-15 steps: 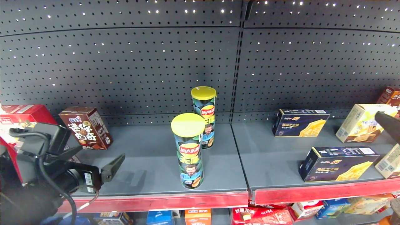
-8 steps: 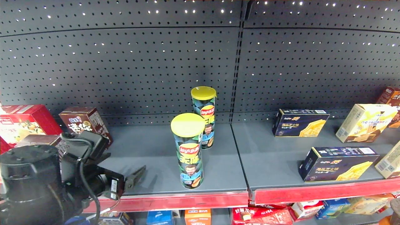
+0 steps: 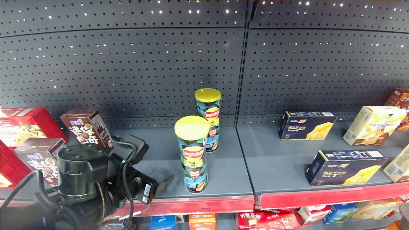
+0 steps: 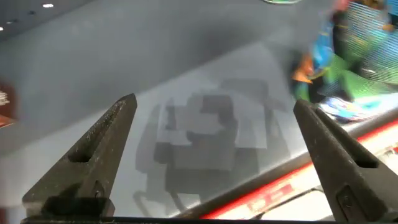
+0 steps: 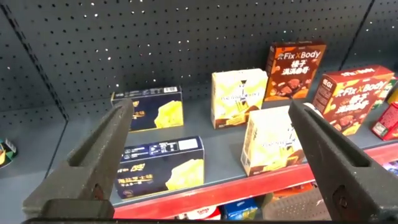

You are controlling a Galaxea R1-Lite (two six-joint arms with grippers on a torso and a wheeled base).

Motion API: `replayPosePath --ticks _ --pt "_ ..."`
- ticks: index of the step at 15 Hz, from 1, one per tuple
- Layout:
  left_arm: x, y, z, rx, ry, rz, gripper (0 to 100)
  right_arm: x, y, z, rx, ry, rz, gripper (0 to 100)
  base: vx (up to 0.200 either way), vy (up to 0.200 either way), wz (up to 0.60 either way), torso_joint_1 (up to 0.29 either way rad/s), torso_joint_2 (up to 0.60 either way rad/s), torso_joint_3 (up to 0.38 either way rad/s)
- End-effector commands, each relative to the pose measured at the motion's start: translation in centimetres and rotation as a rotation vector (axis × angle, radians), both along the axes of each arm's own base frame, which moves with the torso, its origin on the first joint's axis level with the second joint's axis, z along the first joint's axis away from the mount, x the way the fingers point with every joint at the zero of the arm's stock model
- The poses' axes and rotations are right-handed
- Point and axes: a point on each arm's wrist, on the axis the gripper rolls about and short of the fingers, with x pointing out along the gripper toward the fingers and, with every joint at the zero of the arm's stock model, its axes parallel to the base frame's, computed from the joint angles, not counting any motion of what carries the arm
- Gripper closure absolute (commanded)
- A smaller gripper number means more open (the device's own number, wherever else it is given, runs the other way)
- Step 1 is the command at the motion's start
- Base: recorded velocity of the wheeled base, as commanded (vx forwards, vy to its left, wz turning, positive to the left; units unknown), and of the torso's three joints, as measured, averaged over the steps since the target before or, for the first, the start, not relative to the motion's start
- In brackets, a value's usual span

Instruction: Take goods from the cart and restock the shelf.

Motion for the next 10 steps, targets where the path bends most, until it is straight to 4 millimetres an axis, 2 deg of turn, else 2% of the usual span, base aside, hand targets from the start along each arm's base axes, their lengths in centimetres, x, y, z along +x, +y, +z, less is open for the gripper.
replayPosePath --ticks 1,10 --pt "-0.2 -0.9 -0.5 0.009 0.016 -0.035 0 0.0 0.1 -0.2 -0.006 0.004 0.001 0 0.0 0.0 0.0 0.0 0.0 0.0" --pt "0.9 -1.6 -1.2 0.011 0.02 -0.038 0 0.0 -0.1 0.1 0.003 -0.003 -0.001 0 0.0 0.0 0.0 0.0 0.0 0.0"
